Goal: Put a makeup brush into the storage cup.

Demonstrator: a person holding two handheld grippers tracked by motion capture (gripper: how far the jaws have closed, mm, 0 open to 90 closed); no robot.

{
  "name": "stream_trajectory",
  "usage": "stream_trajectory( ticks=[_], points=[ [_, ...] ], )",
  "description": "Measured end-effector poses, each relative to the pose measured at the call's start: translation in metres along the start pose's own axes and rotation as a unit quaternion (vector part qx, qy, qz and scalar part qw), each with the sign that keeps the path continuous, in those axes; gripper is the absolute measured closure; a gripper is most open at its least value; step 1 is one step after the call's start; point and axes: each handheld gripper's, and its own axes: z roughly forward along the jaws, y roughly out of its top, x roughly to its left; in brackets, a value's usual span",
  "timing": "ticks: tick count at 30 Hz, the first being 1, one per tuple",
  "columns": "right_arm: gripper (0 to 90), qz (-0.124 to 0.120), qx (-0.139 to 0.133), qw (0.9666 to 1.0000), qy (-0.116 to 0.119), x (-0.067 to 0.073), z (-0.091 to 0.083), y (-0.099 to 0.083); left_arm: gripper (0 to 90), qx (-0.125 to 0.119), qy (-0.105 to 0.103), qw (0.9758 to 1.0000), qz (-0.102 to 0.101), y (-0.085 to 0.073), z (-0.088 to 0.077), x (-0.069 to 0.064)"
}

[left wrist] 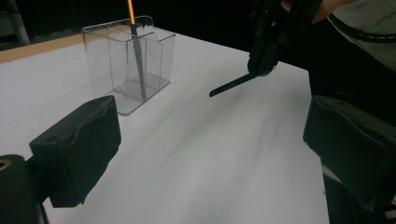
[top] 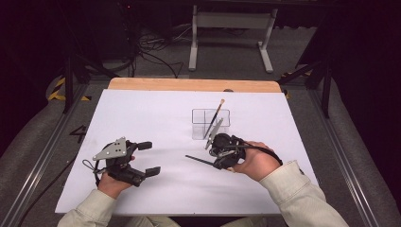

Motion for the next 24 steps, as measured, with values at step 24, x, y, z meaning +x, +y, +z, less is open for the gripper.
stream_trajectory(
  ticks=[24],
  points=[
    [83.3,-0.056,-0.007,0.9984,0.001,0.015,-0.021,0.031,5.2,0.001,-0.036,0.9992,0.017,0.018,0.036,-0.006]
  ],
)
